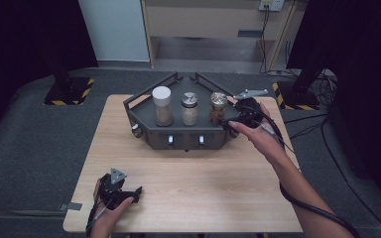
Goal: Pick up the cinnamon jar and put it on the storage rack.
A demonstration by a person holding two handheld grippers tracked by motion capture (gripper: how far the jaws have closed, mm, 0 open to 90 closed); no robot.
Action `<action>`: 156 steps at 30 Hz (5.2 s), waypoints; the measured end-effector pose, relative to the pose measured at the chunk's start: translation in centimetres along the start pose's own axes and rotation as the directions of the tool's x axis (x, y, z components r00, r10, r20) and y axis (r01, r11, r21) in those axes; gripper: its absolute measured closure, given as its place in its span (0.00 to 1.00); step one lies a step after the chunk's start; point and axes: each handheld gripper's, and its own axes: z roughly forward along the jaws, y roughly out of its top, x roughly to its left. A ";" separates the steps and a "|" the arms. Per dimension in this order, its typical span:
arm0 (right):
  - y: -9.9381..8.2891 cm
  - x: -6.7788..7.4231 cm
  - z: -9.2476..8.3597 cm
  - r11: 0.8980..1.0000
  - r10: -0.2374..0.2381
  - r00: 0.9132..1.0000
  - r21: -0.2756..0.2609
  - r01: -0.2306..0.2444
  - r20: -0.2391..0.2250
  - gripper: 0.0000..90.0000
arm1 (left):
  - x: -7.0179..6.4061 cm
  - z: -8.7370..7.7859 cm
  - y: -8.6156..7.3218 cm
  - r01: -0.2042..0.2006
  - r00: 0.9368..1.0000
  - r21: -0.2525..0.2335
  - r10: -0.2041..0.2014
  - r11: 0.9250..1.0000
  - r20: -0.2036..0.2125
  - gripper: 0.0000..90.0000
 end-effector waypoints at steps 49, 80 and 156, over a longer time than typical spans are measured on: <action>-7.6 1.0 -2.2 0.998 -0.044 0.999 0.035 0.043 0.012 0.04 | 0.0 0.0 0.0 0.000 1.000 0.000 0.000 1.000 -0.001 0.00; -11.1 1.9 -3.2 0.998 -0.048 0.999 0.050 0.048 -0.007 0.04 | 0.0 0.0 0.0 -0.001 1.000 0.000 0.001 1.000 -0.002 0.00; -18.8 6.5 2.4 0.985 -0.027 0.994 0.167 0.044 -0.107 0.04 | -0.1 0.0 0.0 -0.001 1.000 -0.001 0.001 1.000 -0.005 0.00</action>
